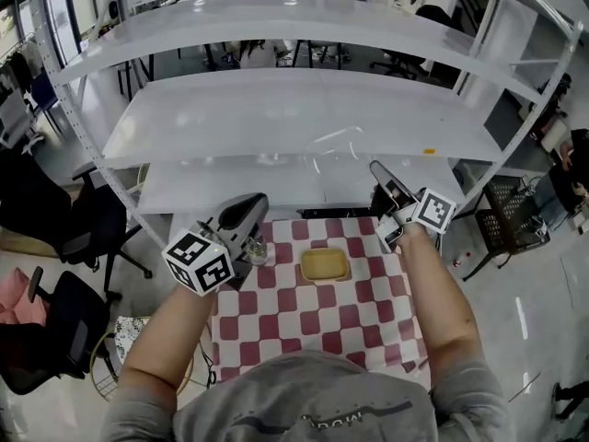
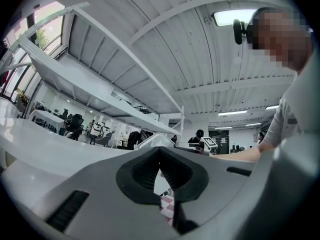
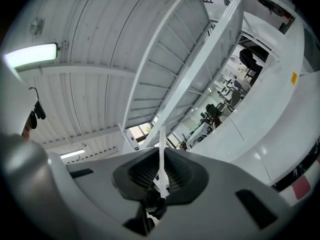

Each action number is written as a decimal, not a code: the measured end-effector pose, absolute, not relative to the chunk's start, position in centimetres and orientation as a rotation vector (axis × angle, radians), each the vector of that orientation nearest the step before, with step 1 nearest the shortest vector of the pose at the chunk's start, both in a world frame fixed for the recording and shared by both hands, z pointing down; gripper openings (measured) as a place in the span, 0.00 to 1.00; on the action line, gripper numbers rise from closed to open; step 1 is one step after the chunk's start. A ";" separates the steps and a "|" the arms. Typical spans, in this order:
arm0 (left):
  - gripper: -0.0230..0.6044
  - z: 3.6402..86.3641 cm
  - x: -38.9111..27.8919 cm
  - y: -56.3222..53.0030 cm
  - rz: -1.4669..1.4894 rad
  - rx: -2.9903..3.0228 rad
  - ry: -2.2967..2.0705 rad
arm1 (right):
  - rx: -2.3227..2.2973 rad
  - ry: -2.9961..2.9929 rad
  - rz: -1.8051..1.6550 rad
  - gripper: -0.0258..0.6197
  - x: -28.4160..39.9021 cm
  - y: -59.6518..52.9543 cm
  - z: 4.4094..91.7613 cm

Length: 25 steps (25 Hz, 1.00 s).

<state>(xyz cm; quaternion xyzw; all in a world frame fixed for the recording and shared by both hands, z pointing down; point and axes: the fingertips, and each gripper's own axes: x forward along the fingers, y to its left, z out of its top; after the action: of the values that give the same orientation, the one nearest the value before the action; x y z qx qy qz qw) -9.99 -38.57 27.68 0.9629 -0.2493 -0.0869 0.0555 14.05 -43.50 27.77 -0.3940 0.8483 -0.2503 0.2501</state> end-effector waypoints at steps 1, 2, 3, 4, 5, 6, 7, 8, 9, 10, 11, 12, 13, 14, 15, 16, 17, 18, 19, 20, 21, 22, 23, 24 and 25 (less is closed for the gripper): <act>0.04 27.2 -9.9 -38.1 -0.267 2.930 -0.754 | -1.056 2.313 -0.669 0.11 13.9 -42.7 27.0; 0.04 26.9 -9.8 -37.5 -0.270 2.936 -0.754 | -1.037 2.318 -0.657 0.11 13.9 -42.0 26.4; 0.04 26.6 -9.6 -37.0 -0.273 2.943 -0.757 | -1.018 2.324 -0.647 0.11 13.9 -41.2 25.8; 0.04 26.3 -9.4 -36.4 -0.277 2.947 -0.763 | -1.000 2.330 -0.640 0.11 14.0 -40.5 25.3; 0.04 26.1 -9.2 -35.9 -0.281 2.950 -0.774 | -0.980 2.336 -0.637 0.11 14.1 -39.8 24.9; 0.04 25.9 -8.9 -35.3 -0.285 2.951 -0.787 | -0.958 2.343 -0.636 0.11 14.2 -39.1 24.6; 0.04 25.8 -8.5 -34.7 -0.288 2.953 -0.802 | -0.935 2.353 -0.635 0.11 14.4 -38.3 24.4; 0.04 25.7 -8.1 -34.0 -0.290 2.954 -0.816 | -0.912 2.364 -0.633 0.11 14.6 -37.6 24.2; 0.04 25.5 -7.6 -33.4 -0.292 2.955 -0.827 | -0.890 2.376 -0.631 0.11 14.8 -36.7 24.0; 0.04 25.4 -7.1 -32.7 -0.291 2.957 -0.837 | -0.868 2.386 -0.629 0.11 15.0 -35.9 23.7; 0.04 25.4 -6.5 -32.1 -0.287 2.960 -0.848 | -0.845 2.396 -0.628 0.11 15.3 -35.1 23.5; 0.04 25.5 -5.9 -31.4 -0.279 2.962 -0.861 | -0.822 2.405 -0.628 0.11 15.5 -34.3 23.3; 0.04 25.6 -5.3 -30.8 -0.271 2.962 -0.876 | -0.797 2.413 -0.628 0.11 15.7 -33.5 23.1; 0.04 25.7 -4.8 -30.2 -0.267 2.959 -0.889 | -0.772 2.420 -0.628 0.11 15.9 -32.8 23.0; 0.04 25.8 -4.4 -29.6 -0.267 2.954 -0.900 | -0.748 2.427 -0.628 0.11 16.1 -32.1 22.8; 0.04 25.9 -4.1 -29.1 -0.269 2.948 -0.912 | -0.727 2.433 -0.626 0.11 16.3 -31.5 22.7; 0.04 26.0 -3.7 -28.6 -0.270 2.941 -0.927 | -0.707 2.439 -0.625 0.11 16.5 -30.9 22.6; 0.04 26.1 -3.5 -28.1 -0.269 2.936 -0.944 | -0.688 2.445 -0.625 0.11 16.8 -30.3 22.6; 0.04 26.2 -3.2 -27.5 -0.268 2.931 -0.962 | -0.669 2.451 -0.626 0.11 17.0 -29.7 22.5; 0.04 26.4 -2.9 -27.0 -0.266 2.926 -0.978 | -0.651 2.457 -0.627 0.11 17.2 -29.0 22.5; 0.04 26.5 -2.7 -26.4 -0.266 2.922 -0.991 | -0.635 2.464 -0.627 0.11 17.5 -28.4 22.5; 0.04 26.7 -2.4 -25.9 -0.265 2.917 -1.004 | -0.622 2.470 -0.628 0.11 17.8 -27.7 22.6; 0.04 26.9 -2.2 -25.4 -0.263 2.913 -1.017 | -0.611 2.476 -0.629 0.11 18.1 -27.0 22.7; 0.04 27.1 -2.0 -24.9 -0.260 2.906 -1.033 | -0.599 2.481 -0.632 0.11 18.3 -26.4 22.8; 0.04 27.4 -1.9 -24.4 -0.259 2.896 -1.051 | -0.586 2.486 -0.635 0.11 18.5 -25.9 23.0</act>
<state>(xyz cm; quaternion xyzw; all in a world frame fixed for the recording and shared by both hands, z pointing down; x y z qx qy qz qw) -1.94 -24.45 27.36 0.9365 -0.3398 -0.0836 0.0248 18.51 -25.89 23.00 -0.2155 0.9140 -0.2337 0.2521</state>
